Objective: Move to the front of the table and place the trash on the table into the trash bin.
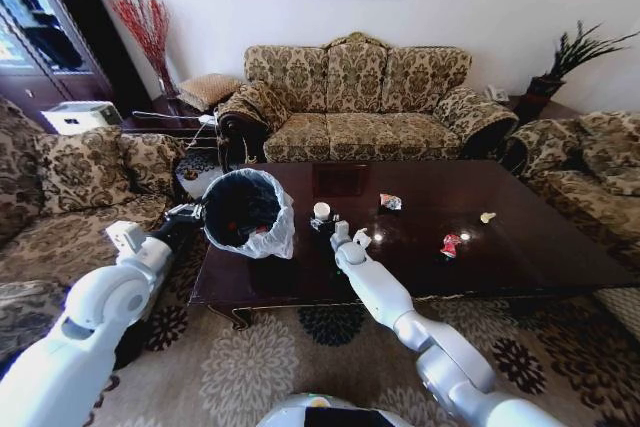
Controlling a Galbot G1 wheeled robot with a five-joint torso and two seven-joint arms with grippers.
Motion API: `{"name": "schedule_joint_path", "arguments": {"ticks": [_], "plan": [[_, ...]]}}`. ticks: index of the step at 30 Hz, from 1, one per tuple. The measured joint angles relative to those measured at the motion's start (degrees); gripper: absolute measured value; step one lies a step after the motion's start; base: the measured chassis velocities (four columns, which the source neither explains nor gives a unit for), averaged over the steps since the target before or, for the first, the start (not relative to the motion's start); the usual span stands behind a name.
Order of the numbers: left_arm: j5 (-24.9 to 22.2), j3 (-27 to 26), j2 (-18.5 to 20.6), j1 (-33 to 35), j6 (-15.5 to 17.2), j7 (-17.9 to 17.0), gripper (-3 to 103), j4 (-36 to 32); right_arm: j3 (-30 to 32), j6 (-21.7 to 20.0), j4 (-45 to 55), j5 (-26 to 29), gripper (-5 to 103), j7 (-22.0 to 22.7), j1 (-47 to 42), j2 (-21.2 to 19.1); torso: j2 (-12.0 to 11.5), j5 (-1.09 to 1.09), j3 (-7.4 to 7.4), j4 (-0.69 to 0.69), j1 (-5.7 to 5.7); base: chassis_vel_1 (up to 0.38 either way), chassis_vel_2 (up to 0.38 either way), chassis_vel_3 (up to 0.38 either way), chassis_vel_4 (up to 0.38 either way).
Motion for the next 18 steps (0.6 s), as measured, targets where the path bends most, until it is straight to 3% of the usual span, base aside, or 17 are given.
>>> {"name": "schedule_joint_path", "arguments": {"ticks": [1, 2, 4, 7, 9, 18], "plan": [[0.0, 0.0, 0.0, 0.0, -0.01, 0.01, 3, -0.01, 0.0, 0.0, 0.03, 0.0, 64, 0.0, -0.02, -0.02, 0.0, 0.0, 0.0, 0.0, 0.0, 0.0, 0.0, 0.0, 0.0], [-0.01, 0.0, -0.03, 0.0, -0.01, 0.04, 3, -0.07, -0.01, -0.01, 0.13, -0.01, 53, 0.01, -0.1, -0.11, 0.0, 0.0, 0.0, 0.0, 0.0, 0.0, 0.0, 0.0, 0.0], [-0.01, 0.0, -0.09, 0.02, -0.01, 0.05, 3, -0.12, -0.01, 0.0, 0.19, -0.02, 53, 0.01, -0.17, -0.16, 0.0, 0.0, 0.0, 0.0, 0.0, 0.0, 0.0, 0.0, 0.0], [0.09, 0.0, -0.29, 0.14, -0.01, 0.12, 3, -0.23, -0.08, 0.01, 0.48, -0.13, 37, 0.07, -0.37, -0.48, 0.0, 0.0, 0.0, 0.0, 0.0, 0.0, 0.0, 0.0, 0.0], [0.11, 0.0, -0.31, 0.16, -0.01, 0.13, 3, -0.24, -0.13, 0.04, 0.53, -0.13, 33, 0.09, -0.38, -0.56, 0.0, 0.0, 0.0, 0.0, 0.0, 0.0, 0.0, 0.0, 0.0], [0.17, -0.11, -0.39, 0.2, -0.01, 0.27, 3, -0.71, -0.42, -0.28, 3.99, -0.23, 28, 1.41, -1.33, -1.86, 0.0, 0.01, 0.0, 0.0, 0.0, 0.0, 0.0, 0.0, 0.0]]}}
